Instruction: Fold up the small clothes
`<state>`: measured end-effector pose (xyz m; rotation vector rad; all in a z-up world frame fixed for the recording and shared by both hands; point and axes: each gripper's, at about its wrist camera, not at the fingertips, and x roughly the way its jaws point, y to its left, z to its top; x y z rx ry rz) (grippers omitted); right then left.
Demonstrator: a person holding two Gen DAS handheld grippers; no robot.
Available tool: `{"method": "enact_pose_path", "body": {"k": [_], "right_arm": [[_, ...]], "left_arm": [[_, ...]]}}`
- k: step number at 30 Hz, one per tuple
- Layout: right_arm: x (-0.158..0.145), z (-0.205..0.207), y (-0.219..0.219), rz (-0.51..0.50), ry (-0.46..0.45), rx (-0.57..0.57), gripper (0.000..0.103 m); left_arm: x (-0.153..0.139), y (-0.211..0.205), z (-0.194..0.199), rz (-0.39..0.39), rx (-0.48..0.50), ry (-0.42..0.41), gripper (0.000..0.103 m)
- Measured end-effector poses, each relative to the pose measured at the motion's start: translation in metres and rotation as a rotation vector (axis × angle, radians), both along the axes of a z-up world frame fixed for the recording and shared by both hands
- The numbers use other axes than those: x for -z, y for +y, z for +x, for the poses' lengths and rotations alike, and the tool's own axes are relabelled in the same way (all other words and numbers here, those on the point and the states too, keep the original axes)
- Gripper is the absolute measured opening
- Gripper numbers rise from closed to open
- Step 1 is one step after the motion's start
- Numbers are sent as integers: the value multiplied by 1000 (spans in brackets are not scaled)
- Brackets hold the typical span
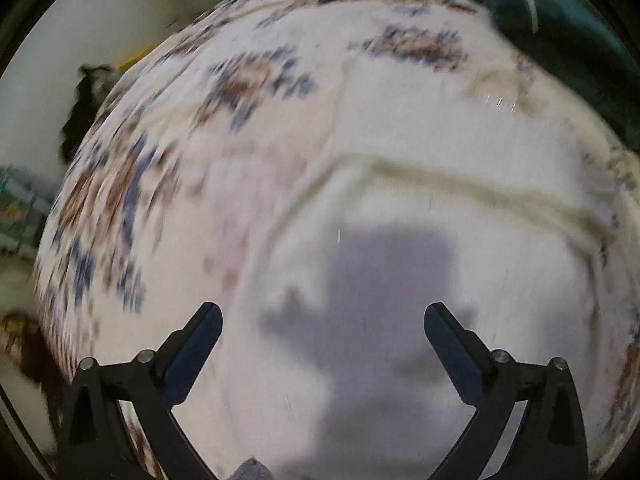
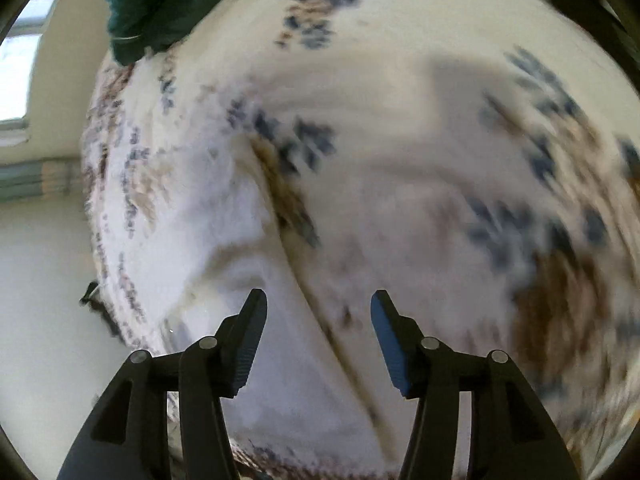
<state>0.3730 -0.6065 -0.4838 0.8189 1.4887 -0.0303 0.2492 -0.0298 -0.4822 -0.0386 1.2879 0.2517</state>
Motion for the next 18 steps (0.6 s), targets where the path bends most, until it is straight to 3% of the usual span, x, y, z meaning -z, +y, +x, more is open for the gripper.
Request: {"method": "enact_pose_path", "body": {"k": [4, 7, 11, 12, 13, 15, 18], "right_arm": [[41, 80, 2, 50, -49, -96, 56], [68, 125, 16, 93, -70, -147, 56], [104, 163, 45, 173, -41, -225, 56], [109, 167, 55, 163, -36, -271, 37], [112, 170, 67, 103, -16, -339, 9], [101, 177, 70, -48, -52, -384, 7], [93, 195, 50, -122, -77, -312, 6]], "left_arm": [[23, -29, -32, 38, -105, 38, 103], [44, -48, -43, 3, -163, 85, 103], [53, -69, -46, 16, -131, 107, 103], [53, -72, -47, 22, -127, 108, 103], [53, -73, -48, 12, -128, 109, 103], [54, -75, -52, -16, -137, 113, 103], [52, -83, -59, -52, -129, 106, 103]]}}
